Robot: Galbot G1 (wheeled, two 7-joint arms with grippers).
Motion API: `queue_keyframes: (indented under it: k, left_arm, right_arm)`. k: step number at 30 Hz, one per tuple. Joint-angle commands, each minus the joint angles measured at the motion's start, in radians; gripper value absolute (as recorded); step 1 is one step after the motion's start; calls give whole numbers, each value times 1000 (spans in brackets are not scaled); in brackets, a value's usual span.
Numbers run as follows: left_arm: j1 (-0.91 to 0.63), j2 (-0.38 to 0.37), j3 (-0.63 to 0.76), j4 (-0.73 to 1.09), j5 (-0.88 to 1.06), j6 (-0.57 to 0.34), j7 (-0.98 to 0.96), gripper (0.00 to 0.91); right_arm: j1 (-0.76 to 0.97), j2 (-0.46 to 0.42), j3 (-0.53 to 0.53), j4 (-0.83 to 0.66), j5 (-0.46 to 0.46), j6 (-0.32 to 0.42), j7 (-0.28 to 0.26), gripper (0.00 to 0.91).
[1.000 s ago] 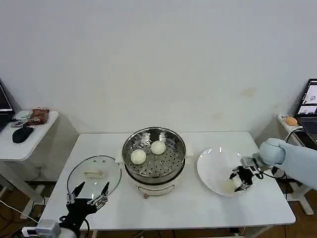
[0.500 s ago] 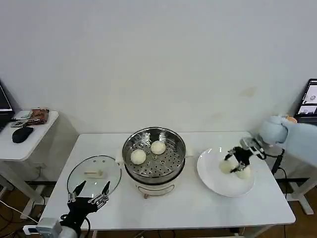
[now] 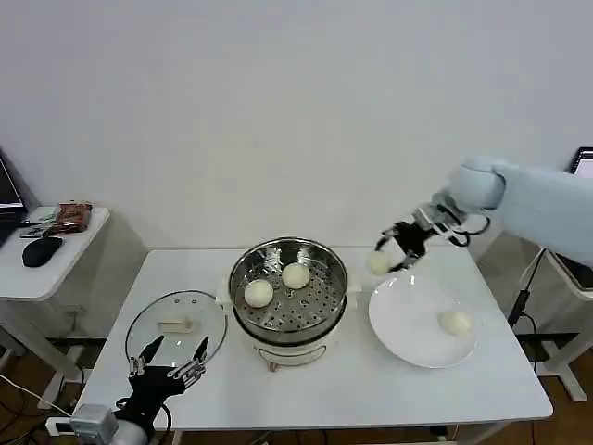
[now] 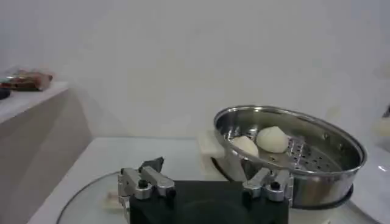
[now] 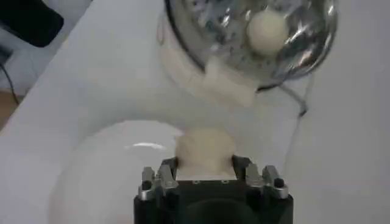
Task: Take steamed baozi put them in steamer then cover it.
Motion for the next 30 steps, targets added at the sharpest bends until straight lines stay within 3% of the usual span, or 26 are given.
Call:
queue_keyframes:
  k: [1,11,30]
  left_arm:
    - [0,0,0,-1,-2,0,2,907]
    - [0,-5,2,-8,-1,3,1,907]
    - [14,-6,-14,-19,-7,3,-9,907]
  right_arm:
    - [41,135,45,11,13,66,27,615]
    - [-4,166,59,61,-53,123,60,615]
    - [-47,242,58,120,-295,231,106,615]
